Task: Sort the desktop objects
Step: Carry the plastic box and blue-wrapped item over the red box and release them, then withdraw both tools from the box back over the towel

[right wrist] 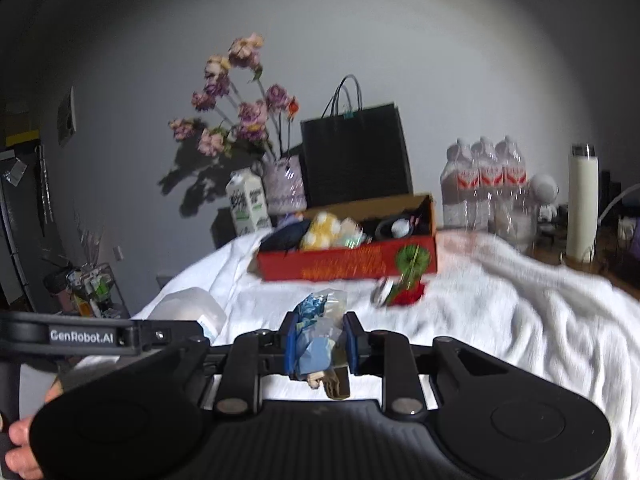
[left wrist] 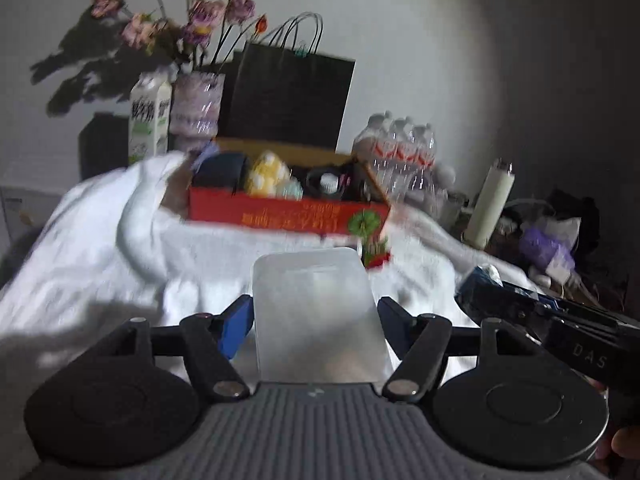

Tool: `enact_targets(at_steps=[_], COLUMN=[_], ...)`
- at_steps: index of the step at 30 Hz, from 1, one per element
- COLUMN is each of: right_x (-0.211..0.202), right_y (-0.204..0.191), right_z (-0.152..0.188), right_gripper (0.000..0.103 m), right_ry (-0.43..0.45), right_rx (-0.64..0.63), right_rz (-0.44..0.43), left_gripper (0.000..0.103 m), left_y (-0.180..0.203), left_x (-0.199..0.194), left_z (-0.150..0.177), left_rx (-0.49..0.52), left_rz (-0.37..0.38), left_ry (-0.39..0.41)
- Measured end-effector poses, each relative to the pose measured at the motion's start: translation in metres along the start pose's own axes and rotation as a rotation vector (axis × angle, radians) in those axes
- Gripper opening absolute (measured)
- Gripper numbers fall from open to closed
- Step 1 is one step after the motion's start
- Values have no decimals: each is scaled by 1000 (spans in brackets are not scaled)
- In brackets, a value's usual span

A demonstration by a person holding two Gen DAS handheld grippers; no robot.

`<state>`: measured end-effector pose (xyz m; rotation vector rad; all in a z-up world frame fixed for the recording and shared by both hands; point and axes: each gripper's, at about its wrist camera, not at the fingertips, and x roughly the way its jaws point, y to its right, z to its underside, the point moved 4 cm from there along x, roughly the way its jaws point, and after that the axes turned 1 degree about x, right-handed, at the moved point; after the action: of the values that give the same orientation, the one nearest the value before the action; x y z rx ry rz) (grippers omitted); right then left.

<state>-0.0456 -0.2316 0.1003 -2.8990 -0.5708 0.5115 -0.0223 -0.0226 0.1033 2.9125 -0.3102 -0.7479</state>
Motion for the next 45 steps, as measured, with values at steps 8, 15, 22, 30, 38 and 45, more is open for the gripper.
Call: enact_targets(at_steps=[8, 15, 22, 30, 38, 45], right_x=[135, 280, 331, 282, 210, 119], right_y=[55, 105, 135, 122, 72, 32], right_z=[-103, -120, -114, -103, -51, -6], right_gripper=[22, 22, 56, 70, 73, 79], right_ry=[-4, -182, -226, -184, -262, -277], right_rx=[27, 65, 84, 96, 44, 28], right_rz=[31, 94, 139, 116, 55, 12], left_gripper=[70, 70, 88, 98, 100, 102], left_y=[0, -2, -24, -26, -27, -30], left_x=[145, 292, 334, 256, 172, 78], left_z=[-123, -163, -170, -150, -82, -22], left_rx=[16, -28, -116, 59, 82, 65], left_rz=[-27, -6, -2, -140, -83, -72], left_ry=[1, -144, -163, -96, -127, -109])
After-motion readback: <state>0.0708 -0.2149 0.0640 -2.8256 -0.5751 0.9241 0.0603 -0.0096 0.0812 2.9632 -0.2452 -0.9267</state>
